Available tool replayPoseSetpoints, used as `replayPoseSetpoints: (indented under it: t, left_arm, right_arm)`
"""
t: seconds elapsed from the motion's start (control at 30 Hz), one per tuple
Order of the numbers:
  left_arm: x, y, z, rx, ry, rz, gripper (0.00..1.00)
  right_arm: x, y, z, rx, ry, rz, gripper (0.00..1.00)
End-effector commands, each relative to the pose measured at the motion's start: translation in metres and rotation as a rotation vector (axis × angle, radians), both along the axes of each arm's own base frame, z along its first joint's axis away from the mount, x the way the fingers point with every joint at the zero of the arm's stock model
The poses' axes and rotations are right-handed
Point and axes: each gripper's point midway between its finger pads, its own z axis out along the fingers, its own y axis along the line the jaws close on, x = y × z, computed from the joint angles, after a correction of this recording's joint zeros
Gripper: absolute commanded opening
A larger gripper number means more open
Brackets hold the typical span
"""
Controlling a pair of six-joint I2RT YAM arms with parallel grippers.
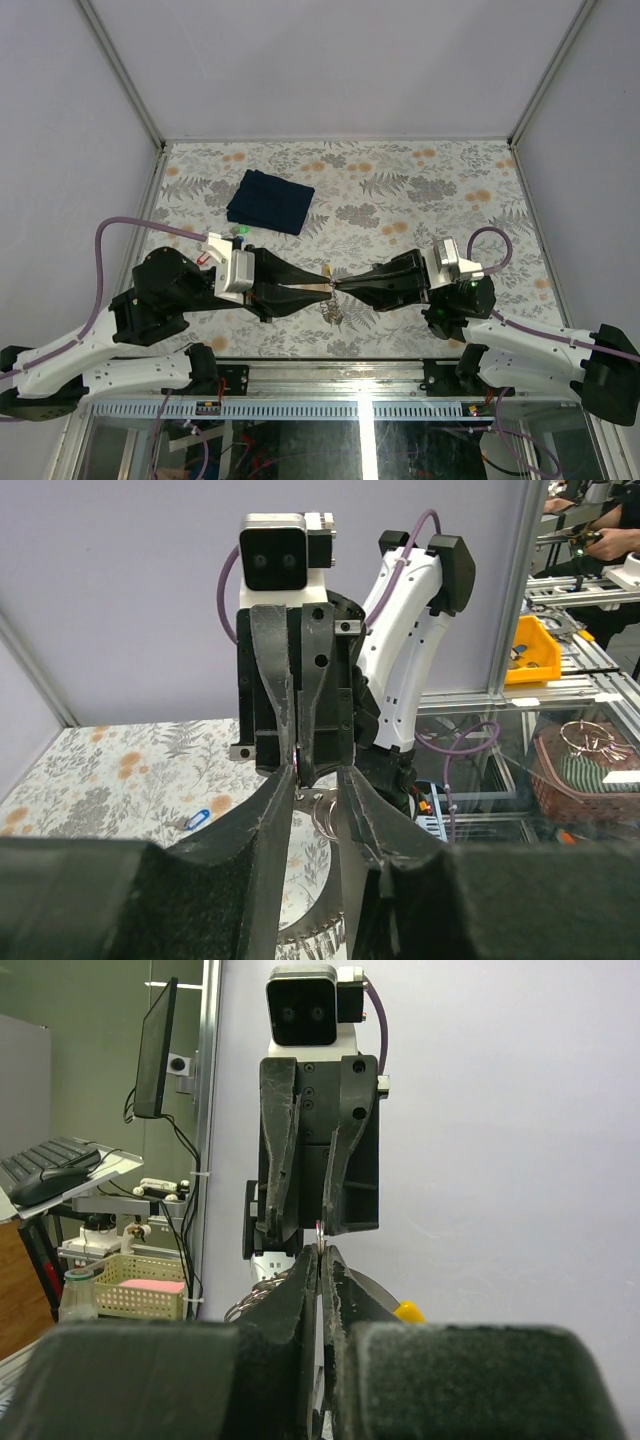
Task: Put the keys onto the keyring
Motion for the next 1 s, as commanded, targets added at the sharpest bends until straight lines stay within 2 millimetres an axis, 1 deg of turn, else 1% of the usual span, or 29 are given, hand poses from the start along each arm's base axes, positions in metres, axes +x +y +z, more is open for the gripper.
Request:
replayPoseSetpoints:
  t: [0.0,0.17,0.23,0.5,0.8,0.87,0.97]
  left_arm:
    - [-0.008,-0.003,0.012,-0.062,-0.010,-0.045,0.24]
    - [-0.003,-0.007,0.008,-0.049,-0.001,-0.029,0.23]
    - [-0.001,-0.009,0.006,-0.045,0.000,-0.022,0.21]
    - [0.002,-0.013,0.002,-0.023,0.003,-0.014,0.03]
    - [0.008,-0.019,-0.006,0.054,0.012,0.008,0.00]
    - [0.013,-0.019,-0.010,0.095,0.026,0.032,0.00]
    - [0.019,-0.017,-0.012,0.154,0.030,0.066,0.00]
  right_arm:
    - [-0.007,-0.019,0.033,0.127,-0.051,-0.024,0.00]
    - [-0.010,-0.020,0.033,0.129,-0.060,-0.016,0.00]
    - [-0.011,-0.020,0.033,0.129,-0.063,-0.013,0.00]
    - [-0.013,-0.022,0.034,0.132,-0.073,-0.009,0.00]
    - [-0.014,-0.022,0.031,0.109,-0.084,-0.020,0.00]
    - [-0.013,-0.021,0.027,0.086,-0.093,-0.038,0.07]
    - [-0.008,-0.018,0.017,0.012,-0.122,-0.102,0.20]
